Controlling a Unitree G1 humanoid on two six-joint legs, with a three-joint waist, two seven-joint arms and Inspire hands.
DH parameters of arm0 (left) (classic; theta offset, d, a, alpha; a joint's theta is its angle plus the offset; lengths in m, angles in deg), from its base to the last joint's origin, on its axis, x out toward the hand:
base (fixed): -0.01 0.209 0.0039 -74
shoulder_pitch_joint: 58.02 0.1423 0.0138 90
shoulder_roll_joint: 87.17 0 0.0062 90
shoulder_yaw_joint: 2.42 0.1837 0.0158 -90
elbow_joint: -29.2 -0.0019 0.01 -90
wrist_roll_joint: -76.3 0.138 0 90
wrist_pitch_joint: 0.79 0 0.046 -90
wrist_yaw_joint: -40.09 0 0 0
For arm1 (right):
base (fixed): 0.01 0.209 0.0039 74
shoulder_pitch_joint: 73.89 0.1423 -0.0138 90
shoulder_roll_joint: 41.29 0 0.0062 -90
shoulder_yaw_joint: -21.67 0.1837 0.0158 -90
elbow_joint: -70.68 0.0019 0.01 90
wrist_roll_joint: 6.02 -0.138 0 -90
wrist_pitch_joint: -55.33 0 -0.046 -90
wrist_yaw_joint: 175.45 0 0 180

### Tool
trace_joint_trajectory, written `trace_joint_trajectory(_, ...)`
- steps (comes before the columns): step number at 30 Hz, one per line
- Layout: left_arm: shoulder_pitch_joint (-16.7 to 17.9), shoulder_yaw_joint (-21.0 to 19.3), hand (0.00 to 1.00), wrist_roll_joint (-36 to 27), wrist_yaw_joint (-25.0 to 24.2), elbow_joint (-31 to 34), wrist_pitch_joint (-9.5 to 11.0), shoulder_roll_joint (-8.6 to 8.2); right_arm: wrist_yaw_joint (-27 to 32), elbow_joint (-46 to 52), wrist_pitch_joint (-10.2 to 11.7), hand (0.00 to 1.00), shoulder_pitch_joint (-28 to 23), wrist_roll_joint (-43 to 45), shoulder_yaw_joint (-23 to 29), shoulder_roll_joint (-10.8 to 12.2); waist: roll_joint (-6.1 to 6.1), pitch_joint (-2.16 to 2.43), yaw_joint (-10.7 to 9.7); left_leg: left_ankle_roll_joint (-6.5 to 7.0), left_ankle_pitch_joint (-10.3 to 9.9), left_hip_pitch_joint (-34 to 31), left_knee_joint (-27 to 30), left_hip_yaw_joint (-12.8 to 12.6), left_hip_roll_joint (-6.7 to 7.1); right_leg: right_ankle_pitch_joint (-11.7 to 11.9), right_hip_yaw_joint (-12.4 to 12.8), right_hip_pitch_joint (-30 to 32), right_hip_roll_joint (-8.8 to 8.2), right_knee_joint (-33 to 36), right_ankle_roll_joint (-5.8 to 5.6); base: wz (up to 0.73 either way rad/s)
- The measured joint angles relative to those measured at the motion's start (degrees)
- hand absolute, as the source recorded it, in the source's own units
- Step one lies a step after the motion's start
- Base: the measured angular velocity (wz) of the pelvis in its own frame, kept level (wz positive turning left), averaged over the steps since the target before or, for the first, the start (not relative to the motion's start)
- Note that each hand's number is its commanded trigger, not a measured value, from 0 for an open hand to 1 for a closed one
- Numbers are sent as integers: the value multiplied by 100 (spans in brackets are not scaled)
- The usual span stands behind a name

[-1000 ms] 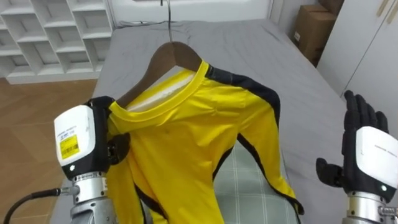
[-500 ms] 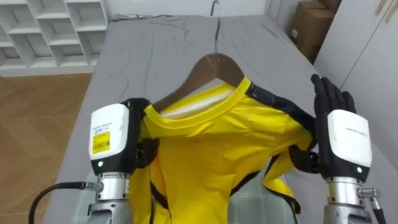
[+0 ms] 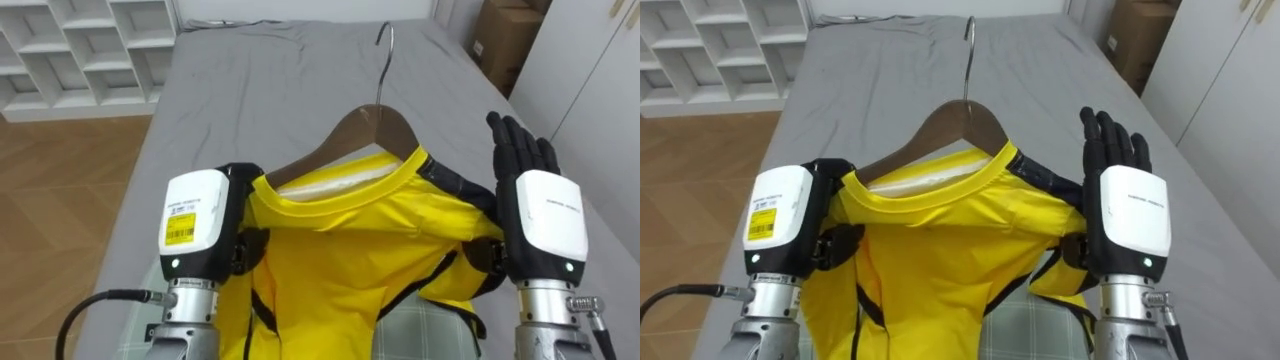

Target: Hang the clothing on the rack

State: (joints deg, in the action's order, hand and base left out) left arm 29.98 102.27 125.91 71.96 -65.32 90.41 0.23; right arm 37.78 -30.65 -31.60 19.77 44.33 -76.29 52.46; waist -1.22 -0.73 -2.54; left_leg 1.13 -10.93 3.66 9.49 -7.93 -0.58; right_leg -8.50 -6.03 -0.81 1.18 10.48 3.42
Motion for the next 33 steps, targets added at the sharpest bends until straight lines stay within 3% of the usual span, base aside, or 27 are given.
trace_joint_trajectory(21,0,23,100,9,3,51,2,-18,-103,-1,-3,0,0,1,0,3,18,19,-9,0,0,-64,3,15,1,1,-14,70,-3,15,0,0)
trace_joint_trajectory(33,0,253,100,400,-4,65,-162,-113,-589,-142,-213,0,1,-54,-269,28,22,45,45,0,0,-59,3,10,-42,3,-53,61,-5,18,0,0)
